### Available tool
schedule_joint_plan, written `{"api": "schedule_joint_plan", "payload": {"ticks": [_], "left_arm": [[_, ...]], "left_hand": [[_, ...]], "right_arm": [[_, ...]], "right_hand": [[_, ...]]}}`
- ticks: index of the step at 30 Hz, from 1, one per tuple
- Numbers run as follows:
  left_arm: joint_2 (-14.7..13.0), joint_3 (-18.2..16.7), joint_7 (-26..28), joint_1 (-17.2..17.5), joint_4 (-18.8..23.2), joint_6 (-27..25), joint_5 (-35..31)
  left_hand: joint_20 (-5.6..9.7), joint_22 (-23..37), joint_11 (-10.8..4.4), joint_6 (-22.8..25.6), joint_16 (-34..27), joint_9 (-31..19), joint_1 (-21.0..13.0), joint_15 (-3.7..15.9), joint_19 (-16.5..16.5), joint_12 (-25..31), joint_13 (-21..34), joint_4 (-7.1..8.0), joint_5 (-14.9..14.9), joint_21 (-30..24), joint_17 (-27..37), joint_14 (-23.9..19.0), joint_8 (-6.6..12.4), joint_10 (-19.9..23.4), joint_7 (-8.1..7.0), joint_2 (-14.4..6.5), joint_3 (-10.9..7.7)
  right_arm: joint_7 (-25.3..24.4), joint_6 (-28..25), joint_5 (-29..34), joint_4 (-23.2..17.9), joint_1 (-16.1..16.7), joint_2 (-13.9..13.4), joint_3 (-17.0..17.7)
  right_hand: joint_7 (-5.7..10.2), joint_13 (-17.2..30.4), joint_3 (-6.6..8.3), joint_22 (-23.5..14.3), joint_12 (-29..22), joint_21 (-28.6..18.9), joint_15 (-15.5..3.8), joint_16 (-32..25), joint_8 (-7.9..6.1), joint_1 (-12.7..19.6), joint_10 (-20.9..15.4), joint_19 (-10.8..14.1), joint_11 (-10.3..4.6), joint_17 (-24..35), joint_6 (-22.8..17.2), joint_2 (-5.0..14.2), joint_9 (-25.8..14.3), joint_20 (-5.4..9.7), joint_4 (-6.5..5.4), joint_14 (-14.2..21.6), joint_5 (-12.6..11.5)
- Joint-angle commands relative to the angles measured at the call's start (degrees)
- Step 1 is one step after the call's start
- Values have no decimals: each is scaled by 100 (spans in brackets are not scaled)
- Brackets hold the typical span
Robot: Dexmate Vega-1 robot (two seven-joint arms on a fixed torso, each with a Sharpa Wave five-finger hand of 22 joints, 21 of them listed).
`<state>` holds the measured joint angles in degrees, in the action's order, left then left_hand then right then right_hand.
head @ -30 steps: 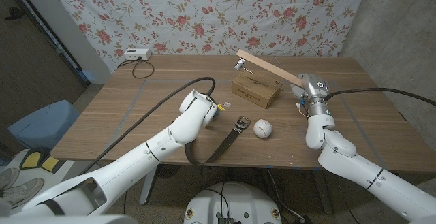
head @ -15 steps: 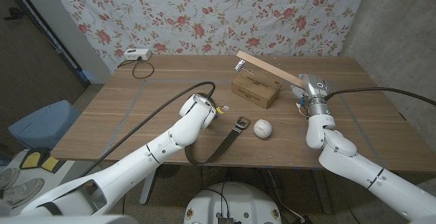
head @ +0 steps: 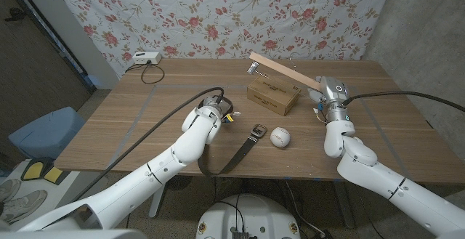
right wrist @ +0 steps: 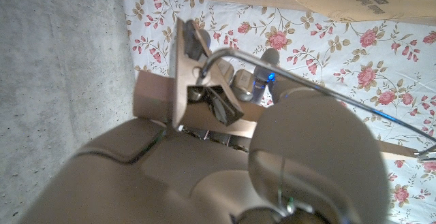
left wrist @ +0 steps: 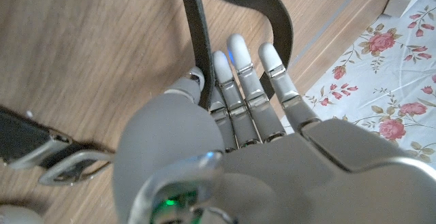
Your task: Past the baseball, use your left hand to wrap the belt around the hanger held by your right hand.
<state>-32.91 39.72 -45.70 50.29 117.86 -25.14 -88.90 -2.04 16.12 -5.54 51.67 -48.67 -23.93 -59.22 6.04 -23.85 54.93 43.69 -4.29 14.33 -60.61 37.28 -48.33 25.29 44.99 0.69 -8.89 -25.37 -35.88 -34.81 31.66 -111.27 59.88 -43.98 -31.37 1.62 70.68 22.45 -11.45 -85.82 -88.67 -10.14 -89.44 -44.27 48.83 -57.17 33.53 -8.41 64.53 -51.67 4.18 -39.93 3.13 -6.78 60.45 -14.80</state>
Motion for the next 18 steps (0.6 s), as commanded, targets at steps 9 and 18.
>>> {"api": "schedule_joint_plan", "payload": {"ticks": [9, 18], "left_arm": [[-470, -698, 1258, -229, 813, 147, 3640], [-794, -721, 1506, -531, 944, 432, 4770]], "left_hand": [[13, -11, -370, -85, 162, -320, 9, 574, 75, -7, 111, 58, 198, -146, 50, -82, 321, 444, -39, -9, -1], [41, -37, -364, -163, 241, -471, 16, 574, 117, -62, 117, 81, 285, -209, 82, -105, 430, 447, -34, -1, 8]], "right_arm": [[-416, 148, 264, 358, -283, 406, -170], [-491, 156, 347, 666, -512, 591, -334]], "right_hand": [[23, 25, 55, -15, -118, -23, -193, -34, -59, -498, 190, -71, -137, 684, 68, 529, -19, 517, 4, -63, -27], [25, 24, 57, -14, -172, -27, -193, -34, -74, -505, 223, -81, -141, 683, 77, 528, 10, 524, 0, -80, -29]]}}
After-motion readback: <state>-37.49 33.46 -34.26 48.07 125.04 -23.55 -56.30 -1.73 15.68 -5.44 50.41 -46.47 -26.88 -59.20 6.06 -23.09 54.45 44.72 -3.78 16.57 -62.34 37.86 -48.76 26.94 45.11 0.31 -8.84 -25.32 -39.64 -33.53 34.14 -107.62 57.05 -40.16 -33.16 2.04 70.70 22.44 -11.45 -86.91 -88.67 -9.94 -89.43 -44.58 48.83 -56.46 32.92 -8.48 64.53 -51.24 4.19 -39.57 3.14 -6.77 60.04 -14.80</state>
